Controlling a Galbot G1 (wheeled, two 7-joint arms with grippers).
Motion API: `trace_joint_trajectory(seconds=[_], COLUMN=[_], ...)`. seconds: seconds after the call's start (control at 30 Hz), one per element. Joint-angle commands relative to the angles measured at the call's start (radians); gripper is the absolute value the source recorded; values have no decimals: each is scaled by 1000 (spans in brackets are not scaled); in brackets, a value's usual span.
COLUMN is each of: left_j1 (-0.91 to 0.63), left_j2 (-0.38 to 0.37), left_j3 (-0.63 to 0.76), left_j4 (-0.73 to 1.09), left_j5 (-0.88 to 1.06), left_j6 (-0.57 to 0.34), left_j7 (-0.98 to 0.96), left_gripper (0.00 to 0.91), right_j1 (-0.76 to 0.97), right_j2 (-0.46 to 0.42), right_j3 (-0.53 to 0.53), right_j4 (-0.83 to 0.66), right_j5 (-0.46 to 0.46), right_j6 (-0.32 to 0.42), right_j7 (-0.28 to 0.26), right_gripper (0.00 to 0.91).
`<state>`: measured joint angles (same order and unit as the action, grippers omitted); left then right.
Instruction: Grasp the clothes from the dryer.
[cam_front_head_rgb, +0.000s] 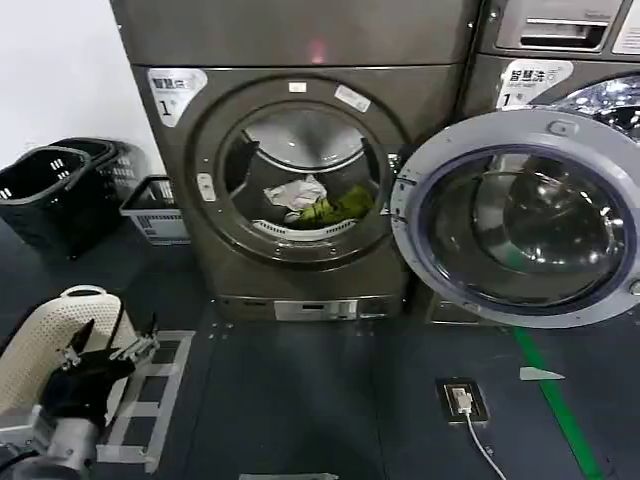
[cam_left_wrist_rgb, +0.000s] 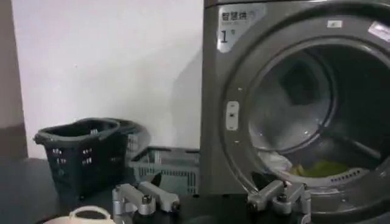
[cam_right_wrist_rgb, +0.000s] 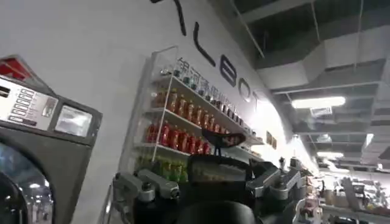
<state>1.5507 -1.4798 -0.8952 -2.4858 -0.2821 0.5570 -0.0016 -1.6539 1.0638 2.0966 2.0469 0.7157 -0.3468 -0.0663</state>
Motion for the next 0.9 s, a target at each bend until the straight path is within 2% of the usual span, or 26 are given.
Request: trace_joint_trajectory(seconds=[0.03, 0.63, 0.73, 0.9], left_j1=[-4, -18, -17, -16], left_j2=[0, 3, 1, -2], left_j3=[4, 33, 33, 32], left_j4=[8, 35, 34, 28], left_j5=[0, 3, 4, 5], left_j6=[1, 0, -1, -4], left_j7=[1, 8, 9, 14], left_gripper=[907, 907, 907, 907], right_j1=[-1, -7, -9, -8], right_j2=[-2, 7, 10, 11], right_j3=[-1, 1, 0, 1], right_j4=[-1, 6, 9, 13], right_j5=[1, 3, 31, 45], right_j6=[1, 6, 43, 44], right_j7=[0, -2, -22, -46], right_gripper=[907, 907, 907, 907])
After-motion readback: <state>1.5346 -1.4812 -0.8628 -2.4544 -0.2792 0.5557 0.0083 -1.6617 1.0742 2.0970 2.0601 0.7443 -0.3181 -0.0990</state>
